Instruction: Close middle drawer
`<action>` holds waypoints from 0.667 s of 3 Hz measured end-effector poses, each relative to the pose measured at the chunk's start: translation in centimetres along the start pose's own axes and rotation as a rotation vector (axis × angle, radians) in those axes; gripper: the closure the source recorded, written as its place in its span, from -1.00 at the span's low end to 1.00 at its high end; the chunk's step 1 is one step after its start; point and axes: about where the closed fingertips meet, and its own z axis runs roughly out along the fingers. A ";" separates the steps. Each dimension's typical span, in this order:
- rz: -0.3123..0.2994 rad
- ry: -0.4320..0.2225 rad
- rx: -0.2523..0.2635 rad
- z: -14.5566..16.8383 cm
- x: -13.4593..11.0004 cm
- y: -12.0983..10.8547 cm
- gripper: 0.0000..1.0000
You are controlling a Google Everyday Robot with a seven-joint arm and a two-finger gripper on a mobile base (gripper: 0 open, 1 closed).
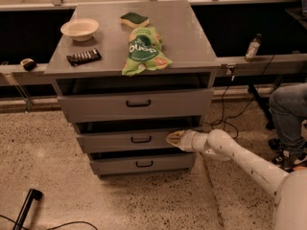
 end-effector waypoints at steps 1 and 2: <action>-0.046 0.006 0.001 -2.0 -0.7 1.4 1.00; -0.099 0.039 -0.024 -3.7 -3.3 4.6 0.65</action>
Offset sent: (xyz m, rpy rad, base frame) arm -0.1845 0.0780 0.0031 -0.1795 0.0255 0.1849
